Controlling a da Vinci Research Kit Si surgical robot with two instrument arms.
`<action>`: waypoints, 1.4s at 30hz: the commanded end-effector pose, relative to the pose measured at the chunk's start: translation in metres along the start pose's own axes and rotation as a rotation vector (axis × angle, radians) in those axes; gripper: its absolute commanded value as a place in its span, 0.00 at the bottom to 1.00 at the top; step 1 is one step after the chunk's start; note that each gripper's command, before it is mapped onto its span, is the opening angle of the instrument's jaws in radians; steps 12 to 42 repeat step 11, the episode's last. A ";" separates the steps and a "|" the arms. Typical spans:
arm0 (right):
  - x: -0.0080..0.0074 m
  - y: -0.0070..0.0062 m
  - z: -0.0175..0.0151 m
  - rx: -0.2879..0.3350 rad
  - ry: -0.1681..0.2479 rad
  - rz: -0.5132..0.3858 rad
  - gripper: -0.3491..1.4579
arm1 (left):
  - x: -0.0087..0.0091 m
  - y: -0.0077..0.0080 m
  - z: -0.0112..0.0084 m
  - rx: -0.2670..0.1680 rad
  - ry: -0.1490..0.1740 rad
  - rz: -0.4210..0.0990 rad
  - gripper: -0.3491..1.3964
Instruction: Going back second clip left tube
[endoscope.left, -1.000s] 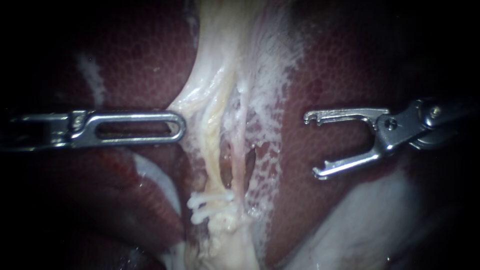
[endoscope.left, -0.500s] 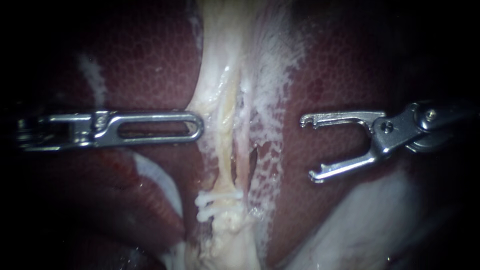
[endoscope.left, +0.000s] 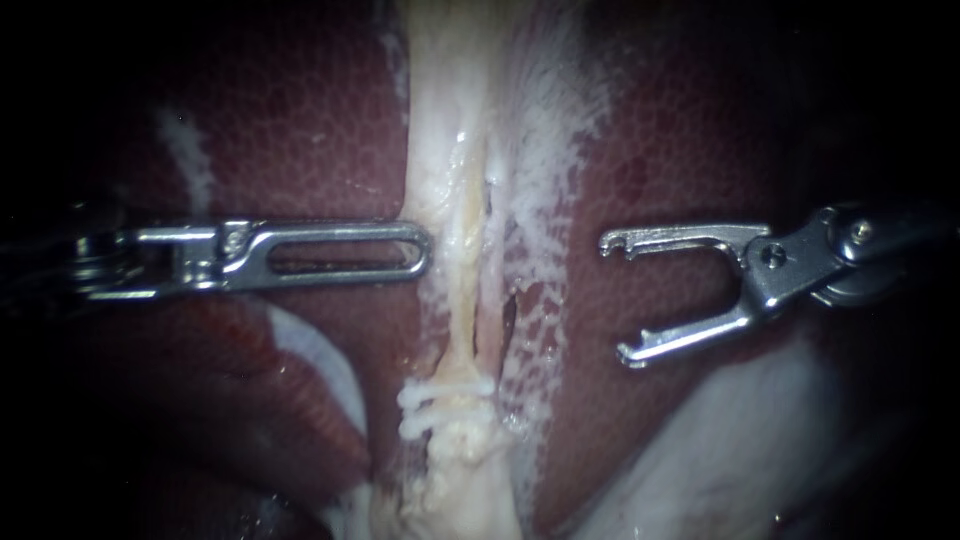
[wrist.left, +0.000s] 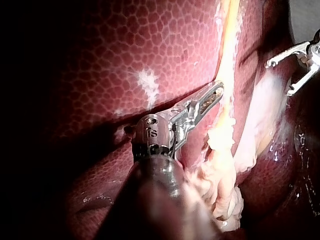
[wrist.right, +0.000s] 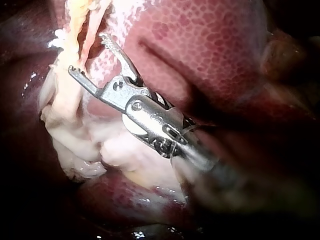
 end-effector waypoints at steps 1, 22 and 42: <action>0.0000 0.0000 0.0000 0.000 0.000 0.000 0.52 | 0.0000 0.0000 0.0000 0.002 0.001 0.000 0.00; 0.0000 0.0000 -0.0001 0.000 0.000 0.000 0.52 | 0.0001 0.0000 -0.0001 0.002 0.001 0.001 0.00; 0.0000 0.0000 -0.0001 0.000 0.000 0.000 0.52 | 0.0001 0.0000 -0.0001 0.002 0.001 0.001 0.00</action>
